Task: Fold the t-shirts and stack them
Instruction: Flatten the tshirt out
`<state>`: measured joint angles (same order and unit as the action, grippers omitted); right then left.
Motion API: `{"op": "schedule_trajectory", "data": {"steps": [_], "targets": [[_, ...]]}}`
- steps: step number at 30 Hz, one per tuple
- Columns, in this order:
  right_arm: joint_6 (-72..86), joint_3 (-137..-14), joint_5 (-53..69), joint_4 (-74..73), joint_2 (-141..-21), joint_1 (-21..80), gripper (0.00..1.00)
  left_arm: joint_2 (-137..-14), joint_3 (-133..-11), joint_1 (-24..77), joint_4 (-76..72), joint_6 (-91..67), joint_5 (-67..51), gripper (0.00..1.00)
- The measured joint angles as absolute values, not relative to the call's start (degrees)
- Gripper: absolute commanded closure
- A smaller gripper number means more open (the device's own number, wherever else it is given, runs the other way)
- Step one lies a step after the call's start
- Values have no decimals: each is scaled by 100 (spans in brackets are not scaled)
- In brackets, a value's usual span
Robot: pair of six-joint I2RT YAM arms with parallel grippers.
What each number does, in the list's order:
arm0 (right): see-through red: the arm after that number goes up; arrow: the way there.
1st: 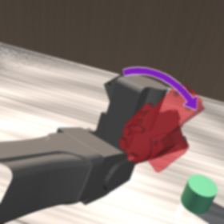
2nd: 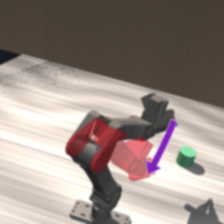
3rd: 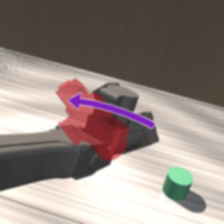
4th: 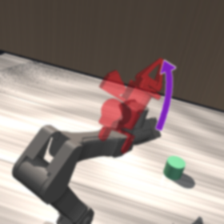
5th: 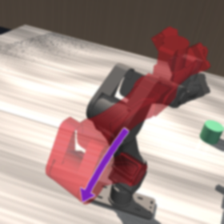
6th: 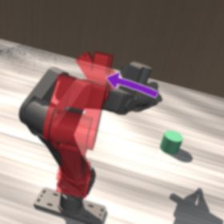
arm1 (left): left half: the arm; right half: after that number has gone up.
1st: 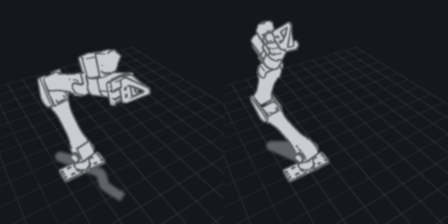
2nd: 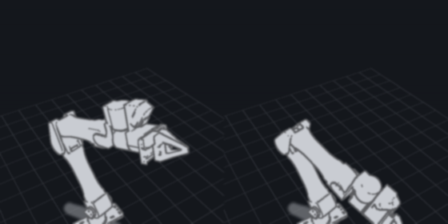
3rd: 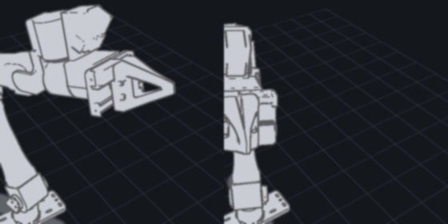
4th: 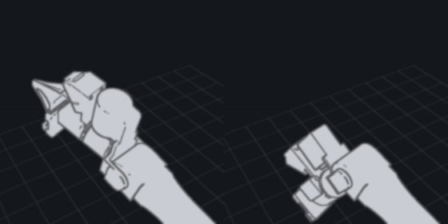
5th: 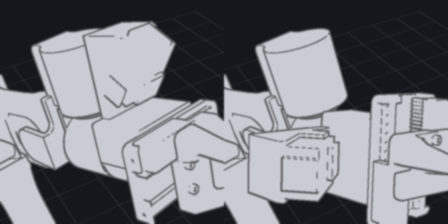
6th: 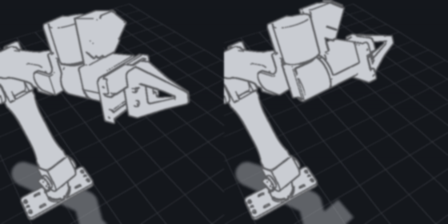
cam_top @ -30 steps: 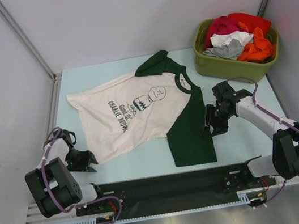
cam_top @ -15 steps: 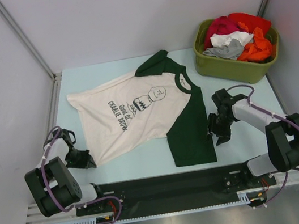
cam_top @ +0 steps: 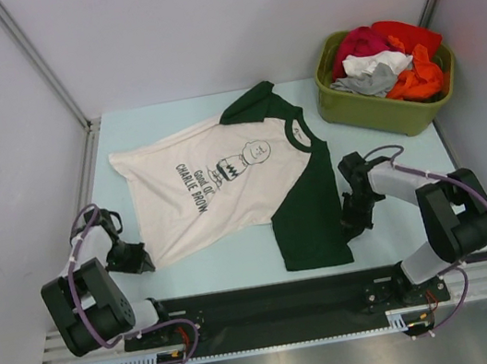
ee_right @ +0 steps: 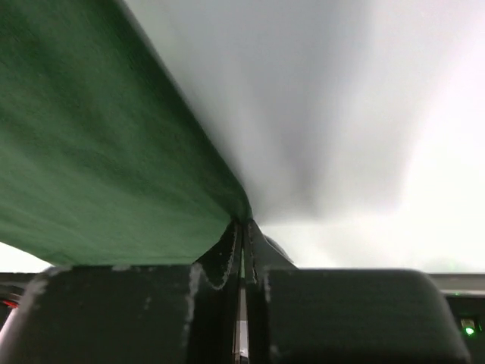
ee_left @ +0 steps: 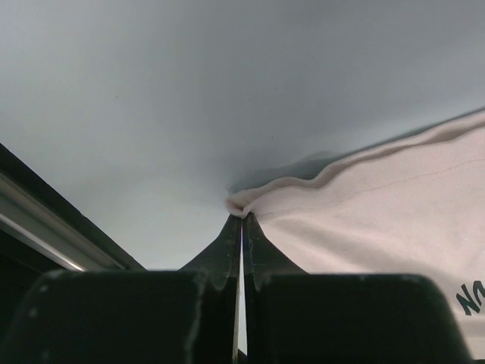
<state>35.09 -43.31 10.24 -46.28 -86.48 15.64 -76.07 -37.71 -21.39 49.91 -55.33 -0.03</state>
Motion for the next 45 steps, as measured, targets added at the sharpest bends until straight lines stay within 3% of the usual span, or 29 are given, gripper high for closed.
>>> {"op": "schedule_trajectory", "data": {"steps": [15, 37, 38, 41, 42, 45], "targets": [[3793, -4298, -21, -5769, -7111, 1498, 100, -6849, -3741, -2272, 5218, -5546, 215, 100], [3745, -4810, 91, -7146, -6681, 2617, 100, -5874, -3802, -2375, 6624, -5898, 1243, 100], [3743, -4810, 93, -7150, -6718, 2626, 100, -5857, -3802, -2377, 6643, -5907, 1267, 98], [3691, -4794, 113, -7111, -6845, 2558, 96, -5846, -3802, -2381, 6672, -5913, 1317, 79], [3645, -4777, 141, -7085, -6890, 2484, 92, -5846, -3802, -2383, 6676, -5927, 1334, 67], [3507, -4713, 287, -6978, -7022, 2145, 87, -5846, -3804, -2410, 6683, -5937, 1363, 51]]}}
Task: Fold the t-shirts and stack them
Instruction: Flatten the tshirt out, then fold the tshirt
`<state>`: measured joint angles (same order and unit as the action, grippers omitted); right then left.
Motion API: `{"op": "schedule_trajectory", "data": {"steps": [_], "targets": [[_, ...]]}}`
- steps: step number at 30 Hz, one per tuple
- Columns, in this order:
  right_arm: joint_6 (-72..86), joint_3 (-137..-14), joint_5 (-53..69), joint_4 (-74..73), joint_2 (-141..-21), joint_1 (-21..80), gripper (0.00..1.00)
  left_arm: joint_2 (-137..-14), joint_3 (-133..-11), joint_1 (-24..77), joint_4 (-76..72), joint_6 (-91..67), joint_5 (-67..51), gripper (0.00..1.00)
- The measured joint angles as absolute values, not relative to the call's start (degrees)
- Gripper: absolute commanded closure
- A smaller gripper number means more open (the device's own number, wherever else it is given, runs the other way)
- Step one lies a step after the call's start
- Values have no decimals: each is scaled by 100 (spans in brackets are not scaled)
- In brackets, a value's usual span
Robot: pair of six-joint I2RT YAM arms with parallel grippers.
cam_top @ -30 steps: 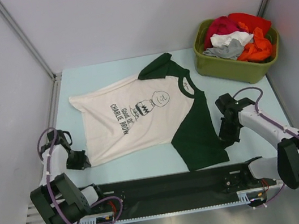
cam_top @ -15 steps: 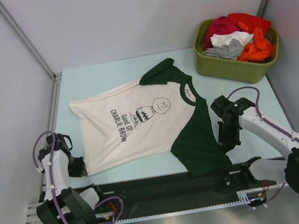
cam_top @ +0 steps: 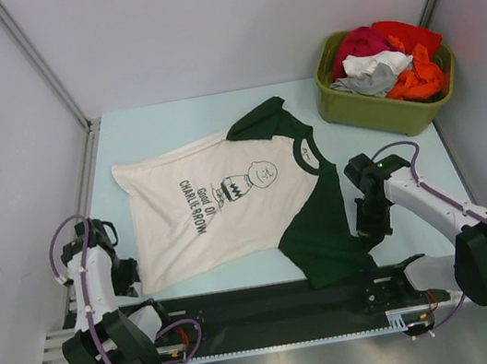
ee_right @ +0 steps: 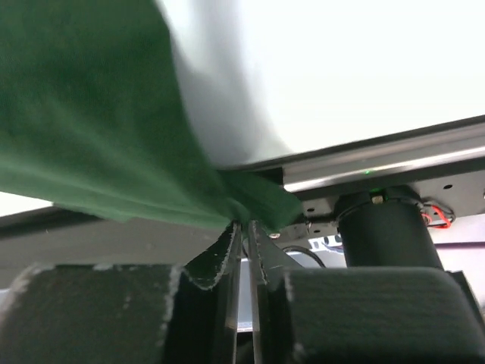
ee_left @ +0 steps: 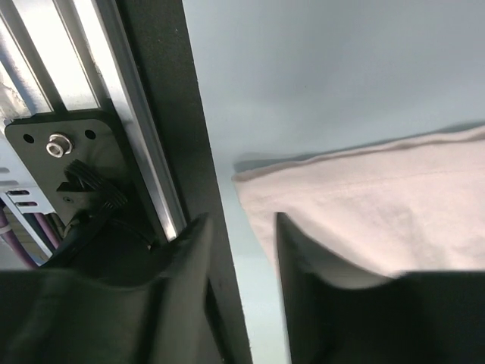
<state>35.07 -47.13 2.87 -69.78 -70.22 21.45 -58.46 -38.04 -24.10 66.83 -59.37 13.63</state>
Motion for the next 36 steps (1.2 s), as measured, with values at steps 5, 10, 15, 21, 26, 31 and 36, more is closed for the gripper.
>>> {"op": "schedule_trajectory", "data": {"steps": [5, 10, 15, 21, 26, 31, 36], "targets": [[3280, -4799, 305, -6888, -7282, 1896, 57, -5859, -4036, -2429, 6744, -5907, 1385, 42], [2936, -5614, 84, -6803, -7741, 1835, 32, -6062, -4654, -2429, 6270, -5293, 947, 45], [2685, -7028, -3, -6224, -8458, 1800, 29, -6302, -4991, -1938, 5290, -4740, 351, 45], [2438, -8287, 5, -4753, -9445, 1798, 58, -7531, -5918, -1461, 4246, -4080, 58, 58], [2342, -9115, 47, -3374, -10648, 1804, 74, -8978, -7207, -1481, 3636, -3564, 121, 61], [2379, -10372, 119, -2421, -12079, 1802, 72, -10073, -8165, -1573, 3065, -3328, 25, 55], [2368, -11911, 200, -2329, -13205, 1782, 62, -11155, -9050, -1839, 2969, -3205, -486, 55]]}}
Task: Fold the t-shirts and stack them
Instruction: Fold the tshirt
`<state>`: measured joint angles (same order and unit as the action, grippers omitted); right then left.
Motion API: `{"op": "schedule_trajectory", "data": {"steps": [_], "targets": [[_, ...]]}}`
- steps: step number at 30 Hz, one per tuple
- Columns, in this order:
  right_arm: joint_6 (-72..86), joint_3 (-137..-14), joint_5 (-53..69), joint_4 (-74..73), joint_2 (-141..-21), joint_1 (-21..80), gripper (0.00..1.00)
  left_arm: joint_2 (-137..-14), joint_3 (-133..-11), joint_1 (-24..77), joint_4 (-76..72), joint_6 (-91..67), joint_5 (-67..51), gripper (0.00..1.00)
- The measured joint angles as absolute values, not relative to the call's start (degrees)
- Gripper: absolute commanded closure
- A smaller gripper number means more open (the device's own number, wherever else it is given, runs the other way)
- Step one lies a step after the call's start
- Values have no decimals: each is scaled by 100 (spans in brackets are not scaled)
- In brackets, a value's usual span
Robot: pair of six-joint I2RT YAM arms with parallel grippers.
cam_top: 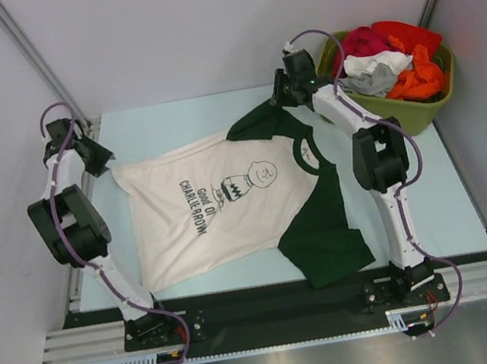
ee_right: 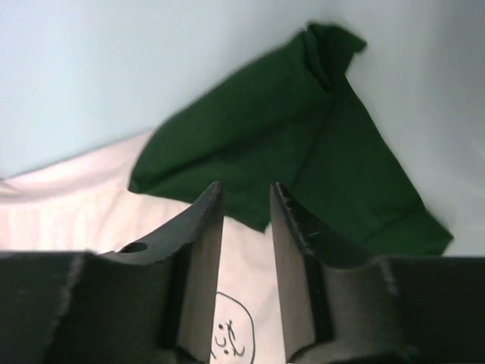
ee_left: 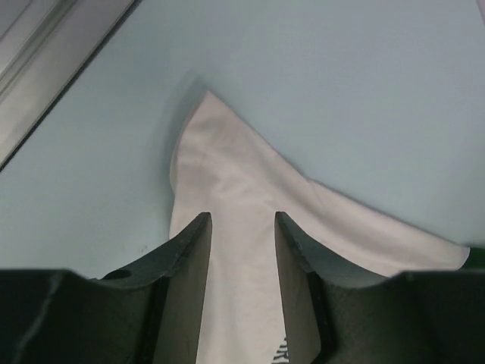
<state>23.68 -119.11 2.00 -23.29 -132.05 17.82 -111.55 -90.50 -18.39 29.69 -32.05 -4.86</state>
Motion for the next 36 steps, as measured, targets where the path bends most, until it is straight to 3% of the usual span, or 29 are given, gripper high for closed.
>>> {"op": "schedule_trajectory", "data": {"steps": [3, 7, 14, 36], "targets": [[2357, -12307, 408, -2318, -13408, 1730, 56, -11699, -9544, -1986, 2965, -3122, -764, 55], [2351, -12497, 707, -2250, -13489, 1590, 55, -12309, -10169, -2119, 3100, -3033, -941, 59], [2353, -12505, 1109, -2255, -13537, 1317, 56, -12934, -10766, -2152, 3242, -2764, -956, 57], [2506, -12890, 1586, -2432, -14424, 1201, 43, -13089, -10383, -2152, 3336, -2585, -1592, 57]]}}
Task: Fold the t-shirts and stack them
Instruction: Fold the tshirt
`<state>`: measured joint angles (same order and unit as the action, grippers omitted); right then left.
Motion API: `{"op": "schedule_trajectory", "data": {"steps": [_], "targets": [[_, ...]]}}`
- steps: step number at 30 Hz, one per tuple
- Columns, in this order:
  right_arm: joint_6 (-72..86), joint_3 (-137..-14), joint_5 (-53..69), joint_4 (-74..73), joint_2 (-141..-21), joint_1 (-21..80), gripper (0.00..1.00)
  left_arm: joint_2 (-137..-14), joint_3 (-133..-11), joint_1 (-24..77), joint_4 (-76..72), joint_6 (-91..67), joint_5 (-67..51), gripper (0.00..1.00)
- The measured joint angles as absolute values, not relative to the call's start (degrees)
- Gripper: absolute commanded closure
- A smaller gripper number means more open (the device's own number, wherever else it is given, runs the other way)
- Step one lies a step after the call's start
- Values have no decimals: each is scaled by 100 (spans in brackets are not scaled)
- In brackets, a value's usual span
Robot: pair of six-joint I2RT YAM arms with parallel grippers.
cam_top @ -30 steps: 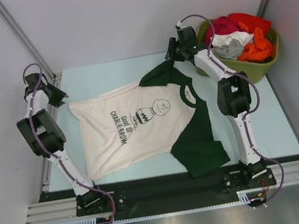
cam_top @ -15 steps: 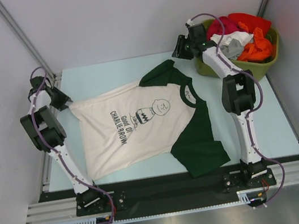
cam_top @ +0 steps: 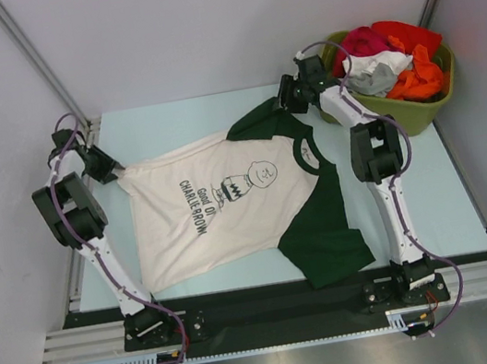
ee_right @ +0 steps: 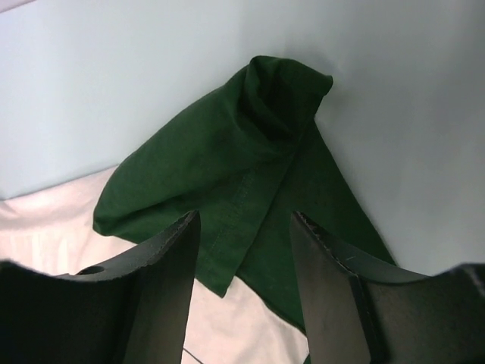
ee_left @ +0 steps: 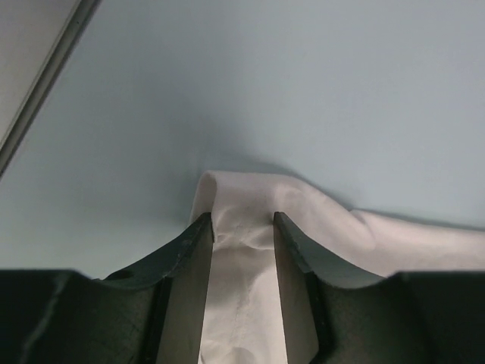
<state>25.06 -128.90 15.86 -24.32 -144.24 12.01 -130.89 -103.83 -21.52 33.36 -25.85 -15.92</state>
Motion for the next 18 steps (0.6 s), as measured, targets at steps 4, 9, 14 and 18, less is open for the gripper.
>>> {"op": "schedule_trajectory", "data": {"steps": [4, 9, 14, 18], "targets": [[2534, -13028, 1525, -2434, -14593, 1227, 46, -12973, -10175, -2152, 3301, -2585, -1688, 56], [2543, -13214, 1087, -2307, -14757, 1269, 48, -12888, -10049, -2152, 3291, -2589, -1732, 55], [2550, -13284, 478, -2032, -14820, 1400, 45, -12833, -9966, -2152, 3339, -2604, -1802, 55], [2593, -13600, 360, -1721, -15030, 1542, 42, -12766, -9907, -2152, 3393, -2639, -1850, 55]]}}
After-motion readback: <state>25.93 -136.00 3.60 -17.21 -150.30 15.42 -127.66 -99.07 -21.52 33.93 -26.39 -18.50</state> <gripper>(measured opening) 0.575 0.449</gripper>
